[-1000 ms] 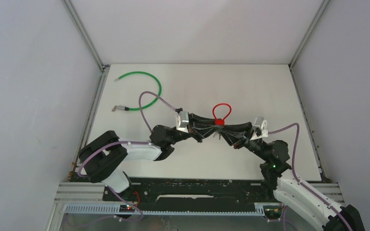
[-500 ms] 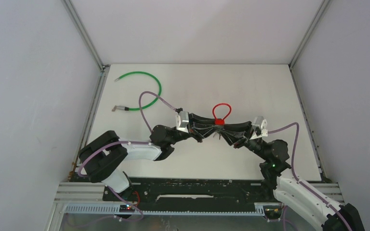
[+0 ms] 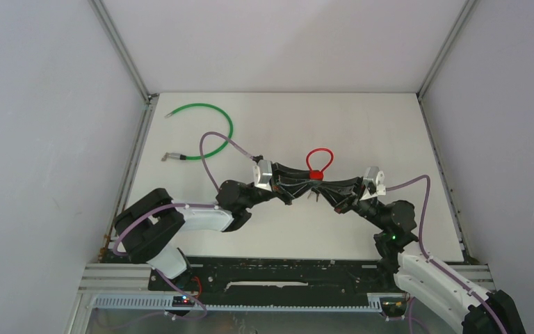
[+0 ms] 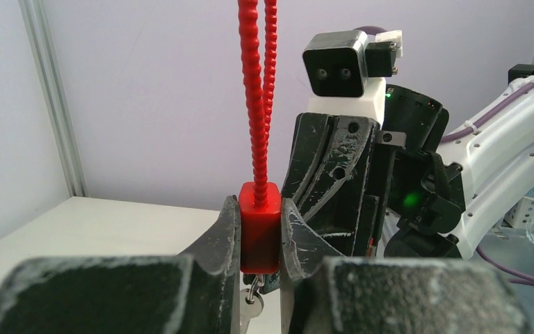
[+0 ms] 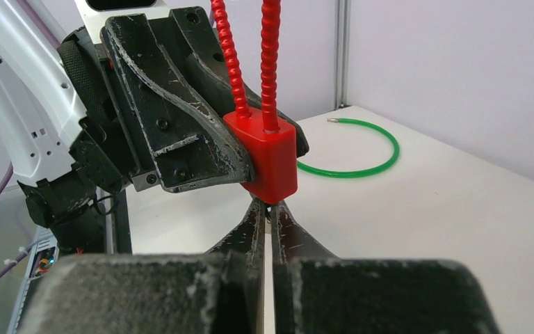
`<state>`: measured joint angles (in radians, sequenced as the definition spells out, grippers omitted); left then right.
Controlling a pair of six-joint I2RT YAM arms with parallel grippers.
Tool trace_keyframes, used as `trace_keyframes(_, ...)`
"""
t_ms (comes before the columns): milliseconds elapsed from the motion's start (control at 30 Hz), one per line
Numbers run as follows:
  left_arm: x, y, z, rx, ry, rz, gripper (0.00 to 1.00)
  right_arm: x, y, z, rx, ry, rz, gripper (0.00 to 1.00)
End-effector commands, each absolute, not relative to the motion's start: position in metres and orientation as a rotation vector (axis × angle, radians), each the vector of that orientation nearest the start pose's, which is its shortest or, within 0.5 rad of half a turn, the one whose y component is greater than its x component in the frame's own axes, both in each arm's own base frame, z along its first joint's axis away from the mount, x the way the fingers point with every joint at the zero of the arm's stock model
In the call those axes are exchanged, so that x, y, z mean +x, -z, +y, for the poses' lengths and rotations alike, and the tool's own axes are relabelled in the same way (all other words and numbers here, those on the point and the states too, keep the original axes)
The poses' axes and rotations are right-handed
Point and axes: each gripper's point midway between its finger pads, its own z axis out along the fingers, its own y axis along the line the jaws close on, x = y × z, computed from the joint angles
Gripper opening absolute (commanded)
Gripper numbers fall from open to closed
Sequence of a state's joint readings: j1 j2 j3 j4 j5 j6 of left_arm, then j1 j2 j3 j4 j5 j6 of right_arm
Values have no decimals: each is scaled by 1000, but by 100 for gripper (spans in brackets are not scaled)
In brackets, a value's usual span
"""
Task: Lock with the key
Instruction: Lock the lock.
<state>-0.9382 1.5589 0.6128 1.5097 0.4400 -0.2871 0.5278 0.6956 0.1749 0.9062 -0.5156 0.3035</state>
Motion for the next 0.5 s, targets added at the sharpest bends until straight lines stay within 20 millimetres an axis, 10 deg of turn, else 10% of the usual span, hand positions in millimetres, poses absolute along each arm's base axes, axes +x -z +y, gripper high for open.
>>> trace_keyframes(0,150,-336,-395,810,1397,705,0,202,-267,221,-557,-989,1149,0)
trace_keyframes(467,151,-335,-396,806,1400,710,0,203,-276,214,-502,-969,1108,5)
